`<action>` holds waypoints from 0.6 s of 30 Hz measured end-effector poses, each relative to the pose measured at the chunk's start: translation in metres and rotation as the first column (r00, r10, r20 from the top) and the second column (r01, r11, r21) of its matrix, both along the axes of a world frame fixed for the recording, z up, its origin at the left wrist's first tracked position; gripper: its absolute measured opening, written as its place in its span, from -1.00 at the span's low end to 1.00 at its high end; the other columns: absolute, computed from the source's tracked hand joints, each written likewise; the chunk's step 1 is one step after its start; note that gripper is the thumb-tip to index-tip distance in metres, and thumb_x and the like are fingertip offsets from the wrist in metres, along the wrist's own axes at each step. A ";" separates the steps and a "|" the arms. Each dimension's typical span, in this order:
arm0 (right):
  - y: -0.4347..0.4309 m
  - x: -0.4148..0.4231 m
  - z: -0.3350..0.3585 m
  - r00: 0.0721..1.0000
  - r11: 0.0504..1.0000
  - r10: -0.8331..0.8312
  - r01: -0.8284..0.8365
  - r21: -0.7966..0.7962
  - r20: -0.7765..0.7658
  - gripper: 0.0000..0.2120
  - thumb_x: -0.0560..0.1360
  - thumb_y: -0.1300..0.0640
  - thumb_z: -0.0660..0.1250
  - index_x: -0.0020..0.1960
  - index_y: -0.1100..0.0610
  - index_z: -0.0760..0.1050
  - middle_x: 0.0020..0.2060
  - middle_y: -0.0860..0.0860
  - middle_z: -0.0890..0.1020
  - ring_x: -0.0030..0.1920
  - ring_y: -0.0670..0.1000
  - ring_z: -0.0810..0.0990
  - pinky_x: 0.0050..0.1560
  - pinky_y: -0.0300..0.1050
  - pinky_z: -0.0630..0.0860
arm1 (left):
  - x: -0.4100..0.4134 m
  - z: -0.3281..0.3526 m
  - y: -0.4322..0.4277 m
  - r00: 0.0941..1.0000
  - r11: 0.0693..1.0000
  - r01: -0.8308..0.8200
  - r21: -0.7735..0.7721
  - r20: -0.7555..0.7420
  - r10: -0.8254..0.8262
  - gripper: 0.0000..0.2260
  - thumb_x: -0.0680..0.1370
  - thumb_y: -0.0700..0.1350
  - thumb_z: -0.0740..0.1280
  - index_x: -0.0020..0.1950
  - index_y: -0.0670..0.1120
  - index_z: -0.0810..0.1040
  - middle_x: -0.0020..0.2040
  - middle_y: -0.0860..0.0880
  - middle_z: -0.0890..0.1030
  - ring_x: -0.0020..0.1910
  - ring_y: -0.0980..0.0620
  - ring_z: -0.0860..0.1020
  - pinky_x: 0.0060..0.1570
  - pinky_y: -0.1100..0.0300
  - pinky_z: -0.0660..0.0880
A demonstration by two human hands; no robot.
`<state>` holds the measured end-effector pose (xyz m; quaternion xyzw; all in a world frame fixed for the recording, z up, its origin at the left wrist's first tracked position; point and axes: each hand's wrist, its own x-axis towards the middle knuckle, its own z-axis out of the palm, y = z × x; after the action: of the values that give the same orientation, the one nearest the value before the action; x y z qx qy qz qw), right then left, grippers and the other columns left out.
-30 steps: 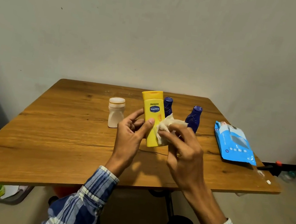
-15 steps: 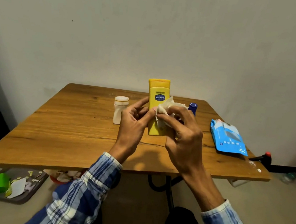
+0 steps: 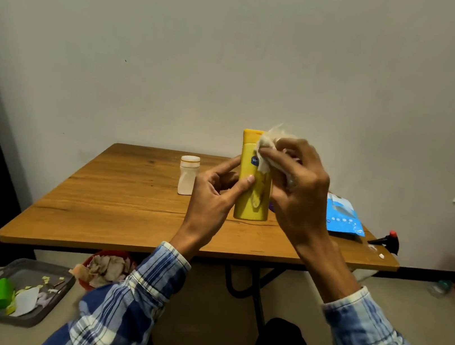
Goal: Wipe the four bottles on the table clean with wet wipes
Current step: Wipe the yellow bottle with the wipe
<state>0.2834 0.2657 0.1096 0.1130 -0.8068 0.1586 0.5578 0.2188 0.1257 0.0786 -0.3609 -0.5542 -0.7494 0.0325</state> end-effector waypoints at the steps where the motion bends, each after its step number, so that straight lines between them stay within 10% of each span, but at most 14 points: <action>1: -0.001 0.000 0.005 1.000 0.999 -0.004 0.003 -0.036 -0.016 -0.71 0.47 0.33 0.42 0.19 0.26 0.63 0.12 0.20 0.56 0.12 0.12 0.54 0.02 -0.13 0.61 | 0.002 -0.001 0.001 1.000 1.000 -0.005 -0.009 -0.007 0.005 -0.59 0.60 -0.29 0.34 0.46 -0.18 0.45 0.15 -0.14 0.71 0.15 -0.10 0.68 0.09 -0.02 0.65; 15: -0.030 0.012 0.018 0.997 0.959 -0.022 0.001 0.284 0.070 -0.71 0.51 0.18 0.24 0.12 0.26 0.65 0.05 0.21 0.56 0.01 0.14 0.56 -0.05 -0.17 0.52 | 0.004 0.001 -0.006 0.997 0.999 -0.043 0.024 -0.060 0.045 -0.66 0.60 -0.31 0.33 0.39 -0.23 0.51 0.13 -0.14 0.71 0.17 -0.09 0.67 0.08 0.03 0.64; 18: -0.018 0.008 0.028 0.999 0.997 -0.050 0.050 0.065 -0.013 -0.76 0.49 0.30 0.39 0.14 0.25 0.64 0.05 0.20 0.54 0.00 0.12 0.56 -0.04 -0.18 0.57 | 0.009 0.001 -0.007 0.997 0.999 -0.044 -0.005 -0.059 0.043 -0.58 0.59 -0.23 0.38 0.44 -0.18 0.47 0.17 -0.13 0.70 0.18 -0.08 0.67 0.13 -0.06 0.62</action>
<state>0.2914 0.2478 0.1380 0.1119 -0.8111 0.1173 0.5621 0.2280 0.1182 0.0798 -0.3708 -0.5631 -0.7358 0.0640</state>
